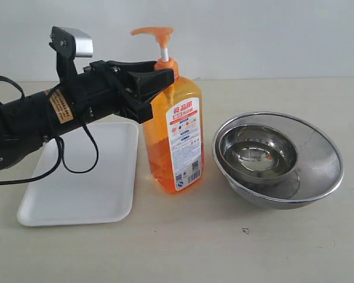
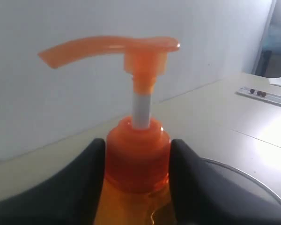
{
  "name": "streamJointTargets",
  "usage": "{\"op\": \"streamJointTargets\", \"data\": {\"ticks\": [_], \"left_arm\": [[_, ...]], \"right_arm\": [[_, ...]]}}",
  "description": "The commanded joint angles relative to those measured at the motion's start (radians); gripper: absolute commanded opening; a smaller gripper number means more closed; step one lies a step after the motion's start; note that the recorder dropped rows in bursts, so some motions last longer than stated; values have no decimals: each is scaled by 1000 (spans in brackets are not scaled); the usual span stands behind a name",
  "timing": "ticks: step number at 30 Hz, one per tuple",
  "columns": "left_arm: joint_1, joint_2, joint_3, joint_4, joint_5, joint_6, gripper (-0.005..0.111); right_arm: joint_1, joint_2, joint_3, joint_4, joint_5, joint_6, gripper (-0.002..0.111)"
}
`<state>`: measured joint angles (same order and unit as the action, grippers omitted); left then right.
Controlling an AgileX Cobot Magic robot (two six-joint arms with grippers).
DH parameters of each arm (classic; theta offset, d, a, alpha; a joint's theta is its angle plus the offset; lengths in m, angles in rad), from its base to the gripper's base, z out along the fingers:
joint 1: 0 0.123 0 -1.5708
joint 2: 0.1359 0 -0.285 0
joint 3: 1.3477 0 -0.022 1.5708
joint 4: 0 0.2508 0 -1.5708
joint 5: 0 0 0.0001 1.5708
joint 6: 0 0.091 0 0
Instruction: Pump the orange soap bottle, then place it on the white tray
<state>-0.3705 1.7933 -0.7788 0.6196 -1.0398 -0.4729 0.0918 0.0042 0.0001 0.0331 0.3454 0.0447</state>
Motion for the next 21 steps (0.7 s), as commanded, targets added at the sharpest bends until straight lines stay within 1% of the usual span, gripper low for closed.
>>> {"op": "streamJointTargets", "data": {"ticks": [1, 4, 7, 10, 12, 13, 16, 17, 20, 21], "left_arm": [[-3, -87, 44, -81, -10, 18, 5], [-20, -130, 49, -100, 48, 18, 5], [-79, -142, 49, -189, 89, 101, 5], [-156, -142, 49, -342, 98, 219, 5], [-194, -142, 48, -417, 98, 276, 5], [-222, -142, 48, -480, 80, 294, 5], [-240, -142, 46, -539, 63, 305, 5], [-244, -142, 46, -577, 63, 339, 5], [-251, -142, 46, -585, 74, 348, 5], [-263, -142, 46, -606, 74, 359, 5]], "right_arm": [[-2, -4, 0, -3, -11, 0, 0], [-2, -4, 0, -3, -11, 0, 0], [-2, -4, 0, -3, -11, 0, 0], [-2, -4, 0, -3, -11, 0, 0], [-2, -4, 0, -3, -11, 0, 0], [-2, -4, 0, -3, -11, 0, 0], [-2, -4, 0, -3, -11, 0, 0], [-2, -4, 0, -3, -11, 0, 0], [-2, -4, 0, -3, -11, 0, 0], [-2, -4, 0, -3, -11, 0, 0]]}}
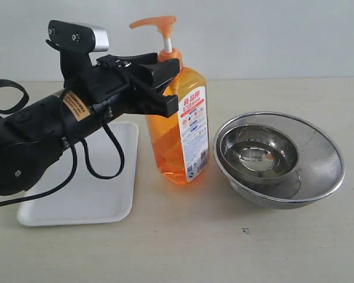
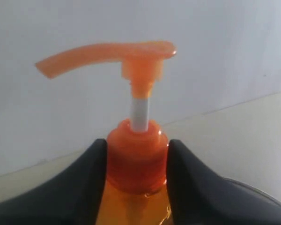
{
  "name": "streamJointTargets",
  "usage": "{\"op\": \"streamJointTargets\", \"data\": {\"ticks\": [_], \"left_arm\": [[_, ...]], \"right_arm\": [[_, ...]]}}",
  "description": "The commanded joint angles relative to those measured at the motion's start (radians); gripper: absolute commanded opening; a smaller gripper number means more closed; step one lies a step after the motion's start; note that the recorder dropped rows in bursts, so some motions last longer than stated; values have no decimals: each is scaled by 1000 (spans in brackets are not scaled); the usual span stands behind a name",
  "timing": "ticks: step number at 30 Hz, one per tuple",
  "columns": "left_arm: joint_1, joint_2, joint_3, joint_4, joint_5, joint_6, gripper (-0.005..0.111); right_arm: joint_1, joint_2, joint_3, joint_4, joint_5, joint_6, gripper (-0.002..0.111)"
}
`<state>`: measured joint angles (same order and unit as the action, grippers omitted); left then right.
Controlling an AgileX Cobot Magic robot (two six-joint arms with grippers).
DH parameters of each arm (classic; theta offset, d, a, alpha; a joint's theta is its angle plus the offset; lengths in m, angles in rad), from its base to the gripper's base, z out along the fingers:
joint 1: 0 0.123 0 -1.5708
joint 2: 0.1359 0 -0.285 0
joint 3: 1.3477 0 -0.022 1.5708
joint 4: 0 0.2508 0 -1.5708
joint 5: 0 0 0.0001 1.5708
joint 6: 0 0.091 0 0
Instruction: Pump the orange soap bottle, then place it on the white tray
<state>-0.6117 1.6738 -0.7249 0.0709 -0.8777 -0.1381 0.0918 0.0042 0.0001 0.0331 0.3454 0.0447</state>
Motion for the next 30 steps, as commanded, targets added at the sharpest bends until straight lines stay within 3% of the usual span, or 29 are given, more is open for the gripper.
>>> {"op": "streamJointTargets", "data": {"ticks": [1, 7, 10, 30], "left_arm": [[-29, -22, -8, -71, -88, 39, 5], [-137, -22, -8, -444, -118, 251, 5], [-168, -22, -8, -548, -147, 300, 5], [-180, -22, -10, -621, -123, 347, 5]], "right_arm": [[-2, -4, 0, -3, -11, 0, 0], [-2, -4, 0, -3, -11, 0, 0], [-2, -4, 0, -3, -11, 0, 0], [-2, -4, 0, -3, -11, 0, 0]]}}
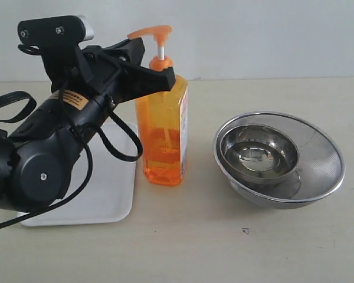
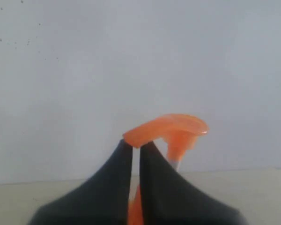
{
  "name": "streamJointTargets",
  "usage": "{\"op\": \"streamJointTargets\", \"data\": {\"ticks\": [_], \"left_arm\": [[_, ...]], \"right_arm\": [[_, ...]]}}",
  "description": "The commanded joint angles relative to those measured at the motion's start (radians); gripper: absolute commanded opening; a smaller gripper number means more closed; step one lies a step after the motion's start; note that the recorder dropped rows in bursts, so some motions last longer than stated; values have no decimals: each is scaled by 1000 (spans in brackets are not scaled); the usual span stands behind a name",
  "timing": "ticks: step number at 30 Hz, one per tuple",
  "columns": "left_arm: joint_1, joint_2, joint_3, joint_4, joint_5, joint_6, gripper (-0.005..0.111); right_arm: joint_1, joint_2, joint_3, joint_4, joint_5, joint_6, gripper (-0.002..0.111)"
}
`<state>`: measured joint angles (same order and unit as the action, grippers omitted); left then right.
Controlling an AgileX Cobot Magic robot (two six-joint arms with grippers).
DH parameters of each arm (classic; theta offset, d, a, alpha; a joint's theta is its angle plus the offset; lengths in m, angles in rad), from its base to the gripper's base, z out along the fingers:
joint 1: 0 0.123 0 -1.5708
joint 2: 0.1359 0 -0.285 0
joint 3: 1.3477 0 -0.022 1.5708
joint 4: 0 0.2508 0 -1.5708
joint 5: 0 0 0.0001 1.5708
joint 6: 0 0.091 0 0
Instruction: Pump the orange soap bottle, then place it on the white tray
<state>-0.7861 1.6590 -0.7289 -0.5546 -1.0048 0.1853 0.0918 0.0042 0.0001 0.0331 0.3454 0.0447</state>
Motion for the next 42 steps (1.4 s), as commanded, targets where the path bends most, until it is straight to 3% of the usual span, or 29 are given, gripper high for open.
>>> {"op": "streamJointTargets", "data": {"ticks": [1, 6, 8, 11, 14, 16, 23, 25, 28, 35, 42], "left_arm": [[-6, -7, -6, 5, 23, 14, 5], [-6, -7, -6, 22, 79, 90, 5], [-6, -7, -6, 22, 99, 92, 14], [-6, -7, -6, 20, 115, 122, 50], [-6, -7, -2, 13, 142, 124, 71], [-6, -12, -2, 17, 186, 147, 78], [-6, -45, -2, 16, 418, 219, 79], [-6, -45, 2, 16, 430, 219, 79], [-6, -45, 34, 16, 391, 215, 79], [-6, -45, 213, 78, 107, 91, 79], [-6, -45, 249, 239, 142, -13, 79]], "right_arm": [[-2, -4, 0, -3, -11, 0, 0], [-2, -4, 0, -3, -11, 0, 0], [-2, -4, 0, -3, -11, 0, 0], [-2, -4, 0, -3, -11, 0, 0], [-2, -4, 0, -3, -11, 0, 0], [-2, -4, 0, -3, -11, 0, 0], [-2, -4, 0, -3, -11, 0, 0], [-2, -4, 0, -3, -11, 0, 0], [-2, -4, 0, -3, -11, 0, 0], [-2, -4, 0, -3, -11, 0, 0], [-2, -4, 0, -3, -11, 0, 0]]}}
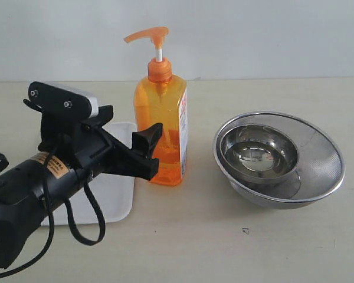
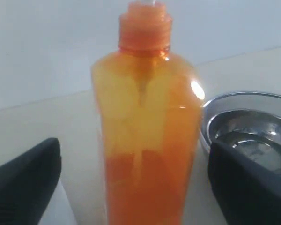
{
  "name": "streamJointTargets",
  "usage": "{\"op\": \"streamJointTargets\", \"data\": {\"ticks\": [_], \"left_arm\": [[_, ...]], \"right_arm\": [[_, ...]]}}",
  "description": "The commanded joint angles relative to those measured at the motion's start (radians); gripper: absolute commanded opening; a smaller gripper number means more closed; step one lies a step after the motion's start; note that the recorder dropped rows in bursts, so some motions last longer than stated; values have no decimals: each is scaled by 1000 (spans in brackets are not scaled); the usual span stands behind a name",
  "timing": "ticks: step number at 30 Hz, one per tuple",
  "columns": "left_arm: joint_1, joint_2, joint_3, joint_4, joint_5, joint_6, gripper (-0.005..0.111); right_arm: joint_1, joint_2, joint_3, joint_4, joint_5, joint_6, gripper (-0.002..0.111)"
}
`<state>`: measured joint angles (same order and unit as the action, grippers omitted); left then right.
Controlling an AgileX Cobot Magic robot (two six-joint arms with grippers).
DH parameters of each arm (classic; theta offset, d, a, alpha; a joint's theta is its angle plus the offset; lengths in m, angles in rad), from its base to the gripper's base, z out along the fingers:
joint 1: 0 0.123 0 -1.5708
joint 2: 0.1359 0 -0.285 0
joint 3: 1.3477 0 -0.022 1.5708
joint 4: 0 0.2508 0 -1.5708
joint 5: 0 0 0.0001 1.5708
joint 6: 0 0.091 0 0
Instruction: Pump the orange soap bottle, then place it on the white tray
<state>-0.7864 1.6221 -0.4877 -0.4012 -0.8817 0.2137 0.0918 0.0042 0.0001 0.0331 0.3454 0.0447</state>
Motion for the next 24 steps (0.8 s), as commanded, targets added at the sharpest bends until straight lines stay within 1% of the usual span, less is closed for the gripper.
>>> {"op": "streamJointTargets", "data": {"ticks": [1, 7, 11, 13, 14, 20, 24], "left_arm": [[-5, -8, 8, 95, 22, -42, 79], [-3, -6, 8, 99, 38, -46, 79], [-3, 37, 8, 15, 13, -73, 80], [-3, 72, 8, -9, -21, -105, 80], [-3, 87, 8, -8, -39, -116, 80], [-3, 147, 8, 29, -47, -120, 80], [-3, 147, 6, 109, -54, -132, 80]], "right_arm": [[-2, -4, 0, -3, -11, 0, 0], [-2, -4, 0, -3, -11, 0, 0], [-2, -4, 0, -3, -11, 0, 0], [-2, -4, 0, -3, -11, 0, 0], [-2, -4, 0, -3, -11, 0, 0], [-2, -4, 0, -3, -11, 0, 0], [-2, -4, 0, -3, -11, 0, 0]]}}
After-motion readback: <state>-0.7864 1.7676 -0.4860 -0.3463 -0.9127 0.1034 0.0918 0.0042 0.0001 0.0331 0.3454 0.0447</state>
